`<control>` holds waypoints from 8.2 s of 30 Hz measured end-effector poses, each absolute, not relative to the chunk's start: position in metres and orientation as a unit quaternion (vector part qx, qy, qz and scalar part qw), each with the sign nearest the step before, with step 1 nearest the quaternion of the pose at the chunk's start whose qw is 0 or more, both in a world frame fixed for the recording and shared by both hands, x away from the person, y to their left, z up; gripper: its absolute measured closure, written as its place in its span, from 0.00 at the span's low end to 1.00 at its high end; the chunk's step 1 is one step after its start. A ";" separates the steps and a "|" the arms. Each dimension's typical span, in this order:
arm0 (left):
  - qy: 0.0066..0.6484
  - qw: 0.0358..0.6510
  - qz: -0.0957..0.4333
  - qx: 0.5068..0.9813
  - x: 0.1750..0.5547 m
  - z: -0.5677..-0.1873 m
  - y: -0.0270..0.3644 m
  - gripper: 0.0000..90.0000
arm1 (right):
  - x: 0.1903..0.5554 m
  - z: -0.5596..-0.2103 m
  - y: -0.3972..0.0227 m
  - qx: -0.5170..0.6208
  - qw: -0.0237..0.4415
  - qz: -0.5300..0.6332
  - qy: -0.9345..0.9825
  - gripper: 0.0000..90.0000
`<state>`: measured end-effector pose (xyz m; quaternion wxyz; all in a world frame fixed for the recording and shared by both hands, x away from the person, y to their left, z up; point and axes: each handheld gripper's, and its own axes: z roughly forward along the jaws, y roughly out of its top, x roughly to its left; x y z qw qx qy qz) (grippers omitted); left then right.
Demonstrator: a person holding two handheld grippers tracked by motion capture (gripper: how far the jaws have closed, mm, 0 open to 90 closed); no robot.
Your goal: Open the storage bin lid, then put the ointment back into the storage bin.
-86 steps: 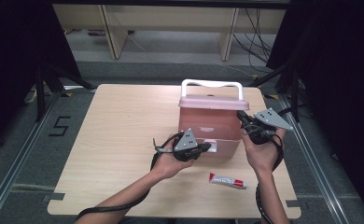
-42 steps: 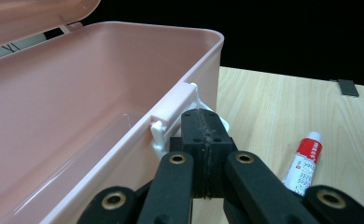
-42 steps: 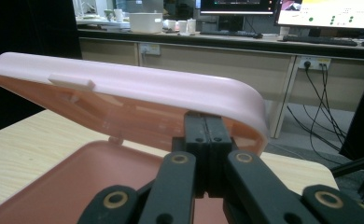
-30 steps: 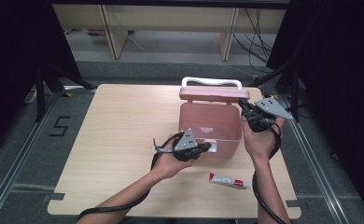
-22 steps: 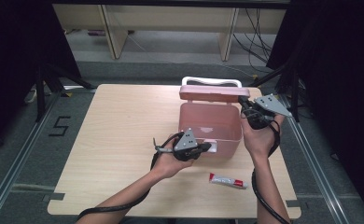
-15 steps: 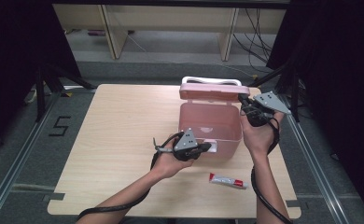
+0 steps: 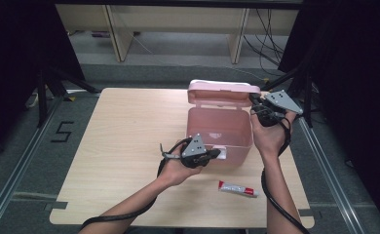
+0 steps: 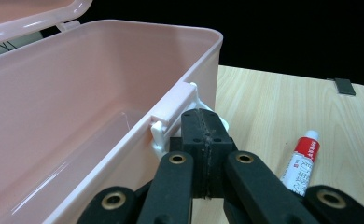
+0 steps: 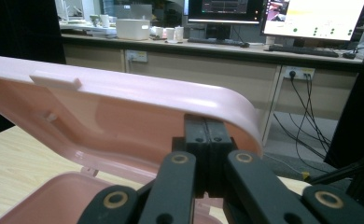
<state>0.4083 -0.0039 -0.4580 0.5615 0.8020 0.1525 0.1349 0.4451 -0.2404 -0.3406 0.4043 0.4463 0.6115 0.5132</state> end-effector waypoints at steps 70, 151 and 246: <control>0.154 0.562 0.134 0.802 0.410 -0.458 -0.005 1.00 | 0.500 -0.345 -0.241 0.490 0.401 0.489 0.600 1.00; 0.156 0.560 0.134 0.802 0.410 -0.458 -0.006 1.00 | 0.496 -0.381 -0.255 0.520 0.318 0.418 0.673 0.95; 0.158 0.556 0.134 0.805 0.411 -0.456 -0.008 0.99 | 0.377 -0.446 -0.249 0.266 0.048 0.158 0.950 0.70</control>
